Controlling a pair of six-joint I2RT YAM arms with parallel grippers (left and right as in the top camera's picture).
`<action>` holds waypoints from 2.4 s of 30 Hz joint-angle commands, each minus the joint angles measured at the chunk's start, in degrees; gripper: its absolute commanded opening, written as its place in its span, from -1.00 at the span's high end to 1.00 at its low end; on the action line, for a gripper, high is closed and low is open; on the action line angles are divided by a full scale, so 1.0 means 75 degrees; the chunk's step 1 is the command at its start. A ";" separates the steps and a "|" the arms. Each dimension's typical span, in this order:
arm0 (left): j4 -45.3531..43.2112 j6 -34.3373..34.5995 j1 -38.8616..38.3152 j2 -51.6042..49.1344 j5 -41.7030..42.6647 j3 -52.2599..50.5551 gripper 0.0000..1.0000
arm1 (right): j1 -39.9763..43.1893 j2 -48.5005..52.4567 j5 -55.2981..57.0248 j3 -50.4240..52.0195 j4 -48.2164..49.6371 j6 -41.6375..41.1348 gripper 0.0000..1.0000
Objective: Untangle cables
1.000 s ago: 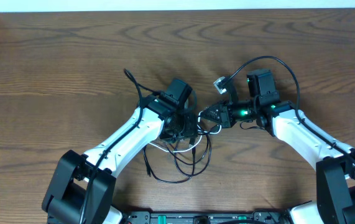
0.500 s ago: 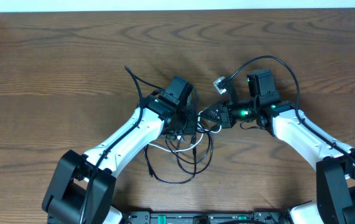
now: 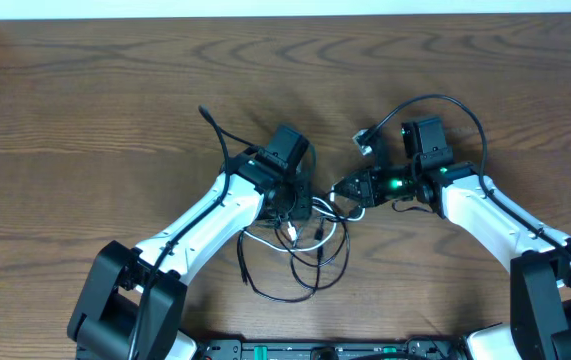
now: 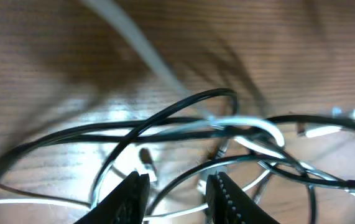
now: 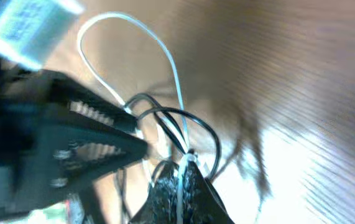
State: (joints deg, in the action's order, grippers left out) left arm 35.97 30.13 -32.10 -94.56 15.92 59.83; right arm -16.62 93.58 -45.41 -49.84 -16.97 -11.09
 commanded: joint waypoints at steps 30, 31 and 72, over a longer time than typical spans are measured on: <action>-0.1920 0.0020 -0.0254 -0.1107 0.1542 -0.0994 0.46 | -0.1064 -0.0076 0.3427 -0.1148 -0.1294 0.1673 0.18; -0.1891 0.0020 -0.0254 -0.1145 0.1542 -0.0994 0.46 | -0.1131 -0.0076 0.3573 -0.1113 -0.1355 0.1667 0.26; -0.0921 -0.0848 0.0242 -0.0918 0.0455 -0.0889 0.85 | -0.1396 -0.0076 0.5563 -0.0224 -0.0970 0.0883 0.35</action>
State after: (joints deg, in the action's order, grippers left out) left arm 29.08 28.05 -31.14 -100.75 17.32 54.06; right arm -26.50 93.58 -2.57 -51.88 -27.03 -10.04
